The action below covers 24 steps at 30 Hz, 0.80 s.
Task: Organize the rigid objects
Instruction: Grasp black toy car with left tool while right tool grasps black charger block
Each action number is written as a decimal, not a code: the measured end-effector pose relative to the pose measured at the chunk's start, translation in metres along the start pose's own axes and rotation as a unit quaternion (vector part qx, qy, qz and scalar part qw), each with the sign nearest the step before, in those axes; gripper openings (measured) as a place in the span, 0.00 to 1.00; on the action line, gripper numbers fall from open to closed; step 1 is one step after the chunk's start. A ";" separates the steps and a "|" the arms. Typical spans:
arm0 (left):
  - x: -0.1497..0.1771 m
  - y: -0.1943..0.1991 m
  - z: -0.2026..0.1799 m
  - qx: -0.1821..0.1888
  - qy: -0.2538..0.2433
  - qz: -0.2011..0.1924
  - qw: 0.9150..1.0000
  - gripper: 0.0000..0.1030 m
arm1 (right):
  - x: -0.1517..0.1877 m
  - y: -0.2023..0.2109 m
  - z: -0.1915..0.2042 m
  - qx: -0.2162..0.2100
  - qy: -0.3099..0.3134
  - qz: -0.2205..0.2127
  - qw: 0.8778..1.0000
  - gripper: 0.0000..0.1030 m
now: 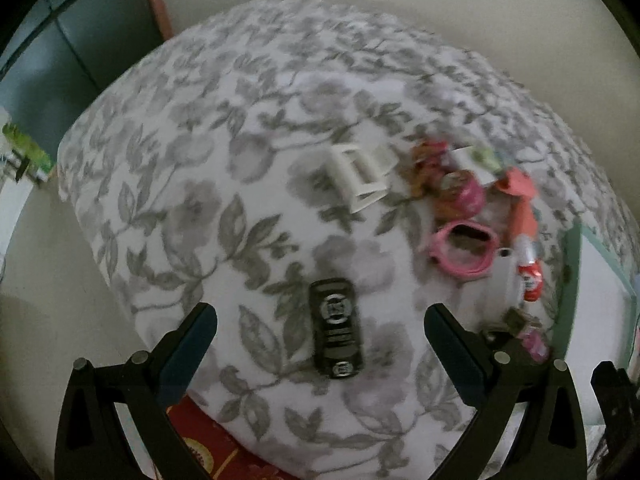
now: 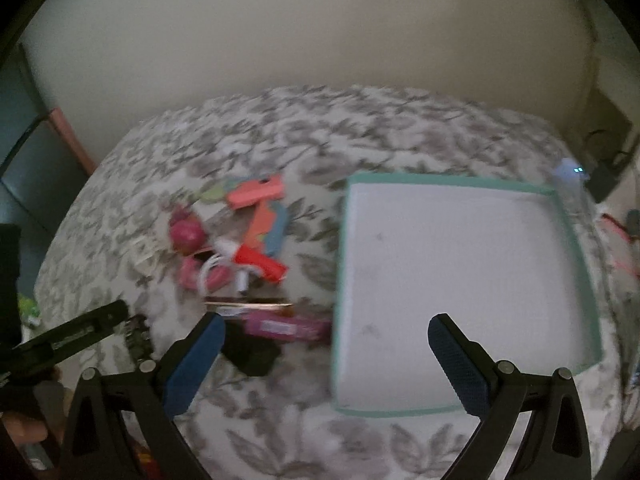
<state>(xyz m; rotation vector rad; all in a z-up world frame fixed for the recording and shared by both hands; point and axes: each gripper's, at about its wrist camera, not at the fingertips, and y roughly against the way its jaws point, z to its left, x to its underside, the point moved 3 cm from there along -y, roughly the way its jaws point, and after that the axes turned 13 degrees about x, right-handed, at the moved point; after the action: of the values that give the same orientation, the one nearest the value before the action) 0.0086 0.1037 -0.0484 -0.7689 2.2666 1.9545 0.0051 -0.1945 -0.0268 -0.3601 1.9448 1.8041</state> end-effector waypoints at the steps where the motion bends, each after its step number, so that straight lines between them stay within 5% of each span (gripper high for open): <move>1: 0.001 -0.003 0.005 0.002 0.008 0.007 1.000 1.00 | 0.001 -0.002 0.004 -0.007 0.001 0.005 1.000 0.95; 10: 0.006 -0.026 0.026 0.016 0.046 0.051 0.998 1.00 | 0.014 -0.032 0.034 -0.047 0.004 0.080 0.996 0.83; 24: 0.006 -0.062 0.012 0.014 0.020 0.084 0.996 0.98 | 0.025 -0.066 0.063 -0.055 0.010 0.135 0.989 0.75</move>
<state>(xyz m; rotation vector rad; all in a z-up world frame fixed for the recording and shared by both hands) 0.0249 0.1084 -0.1092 -0.6387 2.4517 1.9869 0.0252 -0.1364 -0.0985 -0.1552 1.9917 2.0893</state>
